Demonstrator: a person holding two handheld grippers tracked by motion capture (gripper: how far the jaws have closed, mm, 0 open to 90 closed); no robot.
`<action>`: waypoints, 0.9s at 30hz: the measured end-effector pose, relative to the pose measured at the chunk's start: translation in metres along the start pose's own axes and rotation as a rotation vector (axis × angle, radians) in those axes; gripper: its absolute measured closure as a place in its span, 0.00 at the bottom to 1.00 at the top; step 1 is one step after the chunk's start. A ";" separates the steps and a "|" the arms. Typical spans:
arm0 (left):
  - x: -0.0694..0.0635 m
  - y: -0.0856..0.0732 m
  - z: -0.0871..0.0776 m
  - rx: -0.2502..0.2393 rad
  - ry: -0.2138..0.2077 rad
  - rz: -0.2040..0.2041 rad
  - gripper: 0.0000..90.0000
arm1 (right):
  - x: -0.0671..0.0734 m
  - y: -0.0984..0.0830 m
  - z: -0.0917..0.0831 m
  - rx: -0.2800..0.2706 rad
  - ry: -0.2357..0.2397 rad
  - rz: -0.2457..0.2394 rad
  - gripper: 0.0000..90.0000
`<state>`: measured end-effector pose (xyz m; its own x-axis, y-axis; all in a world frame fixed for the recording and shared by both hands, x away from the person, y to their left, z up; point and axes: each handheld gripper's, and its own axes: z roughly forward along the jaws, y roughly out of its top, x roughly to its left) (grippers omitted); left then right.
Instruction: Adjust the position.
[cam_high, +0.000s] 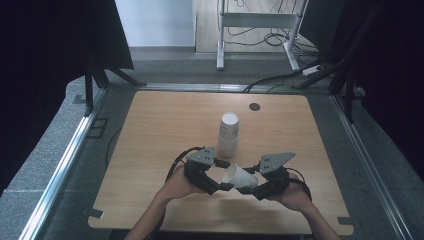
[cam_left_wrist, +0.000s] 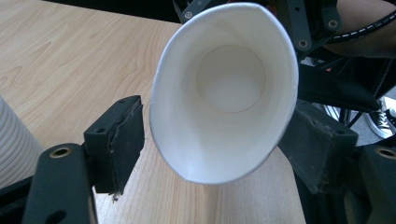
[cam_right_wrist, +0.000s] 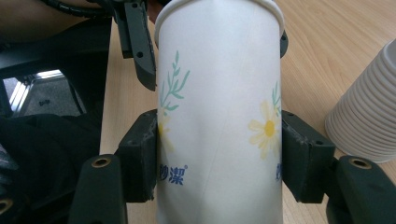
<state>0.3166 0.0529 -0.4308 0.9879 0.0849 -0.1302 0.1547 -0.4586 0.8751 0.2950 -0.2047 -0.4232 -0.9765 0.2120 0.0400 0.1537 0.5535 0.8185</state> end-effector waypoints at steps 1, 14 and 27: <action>0.000 0.000 0.000 -0.002 -0.001 0.001 0.27 | 0.000 0.000 0.000 -0.004 0.003 0.000 0.42; -0.002 0.001 -0.001 -0.019 -0.002 0.022 0.35 | 0.000 0.000 0.002 -0.014 0.013 0.000 0.42; -0.003 0.003 -0.002 -0.003 0.010 0.044 0.40 | -0.003 0.001 0.005 0.019 0.022 0.008 0.41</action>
<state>0.3142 0.0526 -0.4266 0.9935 0.0734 -0.0871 0.1112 -0.4591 0.8814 0.2985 -0.2006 -0.4248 -0.9783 0.1986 0.0593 0.1640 0.5668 0.8074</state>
